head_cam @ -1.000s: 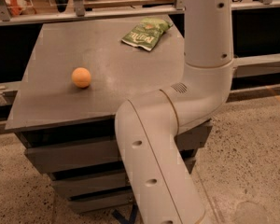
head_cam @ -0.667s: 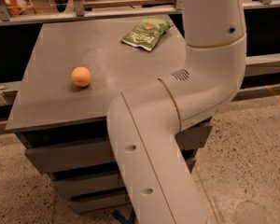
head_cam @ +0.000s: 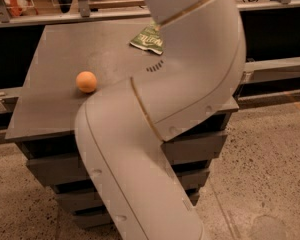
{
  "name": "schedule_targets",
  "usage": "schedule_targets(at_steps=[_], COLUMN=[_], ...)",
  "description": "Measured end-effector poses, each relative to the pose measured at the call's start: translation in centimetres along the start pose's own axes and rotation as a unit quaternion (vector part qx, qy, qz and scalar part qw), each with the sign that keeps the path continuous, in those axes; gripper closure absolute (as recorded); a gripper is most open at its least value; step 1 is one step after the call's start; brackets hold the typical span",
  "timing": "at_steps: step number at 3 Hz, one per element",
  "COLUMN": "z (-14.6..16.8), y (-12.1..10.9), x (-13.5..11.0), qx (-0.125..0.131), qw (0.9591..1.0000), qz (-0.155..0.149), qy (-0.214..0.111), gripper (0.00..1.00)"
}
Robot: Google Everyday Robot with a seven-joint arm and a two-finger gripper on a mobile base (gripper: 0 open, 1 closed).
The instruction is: Place blue plastic bottle upright
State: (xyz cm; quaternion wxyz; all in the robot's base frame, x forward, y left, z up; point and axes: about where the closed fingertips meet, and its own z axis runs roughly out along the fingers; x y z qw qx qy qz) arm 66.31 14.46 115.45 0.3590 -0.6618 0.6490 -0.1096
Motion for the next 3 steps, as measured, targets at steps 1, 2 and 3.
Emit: schedule_targets(at_steps=[1,2,3], z=[2.9,3.1,3.6], y=[-0.6,-2.3,-2.8], x=[3.3,6.0,5.8], qx=[0.002,0.028,0.038], qw=[0.995,0.9888,0.9894], qz=[-0.012,-0.013,-0.014], qy=[0.099,0.146,0.139], gripper=[1.0,1.0,1.0])
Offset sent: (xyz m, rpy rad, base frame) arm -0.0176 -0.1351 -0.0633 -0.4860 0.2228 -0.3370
